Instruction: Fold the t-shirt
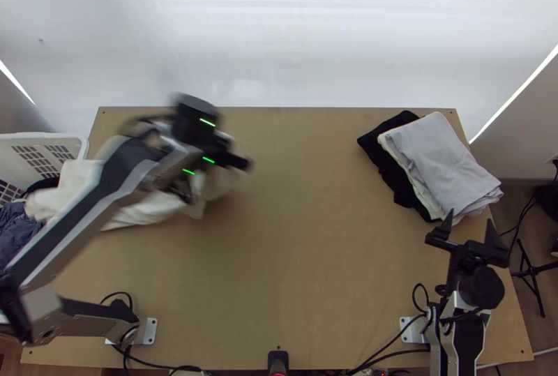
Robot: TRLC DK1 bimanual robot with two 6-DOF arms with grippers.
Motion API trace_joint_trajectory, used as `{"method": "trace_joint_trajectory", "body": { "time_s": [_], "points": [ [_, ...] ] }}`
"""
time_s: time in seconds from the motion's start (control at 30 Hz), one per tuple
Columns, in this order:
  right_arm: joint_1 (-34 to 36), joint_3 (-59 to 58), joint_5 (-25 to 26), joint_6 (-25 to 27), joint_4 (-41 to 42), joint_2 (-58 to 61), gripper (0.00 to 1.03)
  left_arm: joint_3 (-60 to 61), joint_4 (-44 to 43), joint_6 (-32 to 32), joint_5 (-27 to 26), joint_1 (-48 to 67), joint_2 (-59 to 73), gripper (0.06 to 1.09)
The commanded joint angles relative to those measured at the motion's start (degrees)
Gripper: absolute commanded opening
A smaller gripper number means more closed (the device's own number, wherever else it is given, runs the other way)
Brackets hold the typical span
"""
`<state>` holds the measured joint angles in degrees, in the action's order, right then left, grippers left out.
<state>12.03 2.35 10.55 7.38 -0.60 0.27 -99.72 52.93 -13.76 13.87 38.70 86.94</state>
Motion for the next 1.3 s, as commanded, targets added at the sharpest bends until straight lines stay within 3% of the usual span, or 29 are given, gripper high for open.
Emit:
{"method": "trace_joint_trajectory", "body": {
  "time_s": [0.0,0.2,0.53,0.63,0.67,0.7,0.77,0.8,1.0,1.17,1.27],
  "points": [
    [3.88,4.77,0.18,0.89,-3.53,-0.45,0.98,1.11,-6.96,-0.39,1.86,16.85,11.41,0.09],
    [4.67,11.54,0.18,2.47,-6.69,-0.36,0.98,-6.1,-12.32,-0.48,0.81,22.47,22.66,0.09],
    [5.63,20.06,1.32,3.87,-13.2,-0.19,0.98,-29.13,-16.28,-0.3,-0.25,19.66,42.61,0.09],
    [6.16,21.21,1.32,3.87,-13.37,0.34,0.98,-30.27,-21.81,0.22,-0.25,19.57,46.13,0.09],
    [6.16,21.47,1.32,3.87,-13.55,1.05,0.98,-30.27,-23.66,0.05,-0.16,19.57,46.57,0.13],
    [6.16,21.73,1.32,3.87,-13.73,1.92,0.98,-30.27,-25.15,-0.39,-0.16,19.57,46.75,0.33],
    [6.16,22.61,1.23,3.87,-15.92,4.12,0.98,-30.27,-25.33,-0.13,-0.33,19.75,45.6,0.88],
    [6.07,23.14,1.23,3.87,-17.33,5.26,0.98,-30.27,-25.5,0.31,-0.33,19.84,44.55,1.07],
    [5.46,25.6,1.23,3.26,-20.58,11.15,0.98,-26.14,-21.81,2.51,-1.04,19.75,32.07,1.04],
    [5.46,23.4,4.04,7.13,-6.96,4.47,0.98,-26.14,-17.86,3.21,-1.21,14.56,24.69,1.04],
    [5.72,23.4,5.27,9.85,-6.78,5.97,0.96,-26.14,-15.13,3.04,-2.18,12.45,20.55,1.04]
  ]
}}
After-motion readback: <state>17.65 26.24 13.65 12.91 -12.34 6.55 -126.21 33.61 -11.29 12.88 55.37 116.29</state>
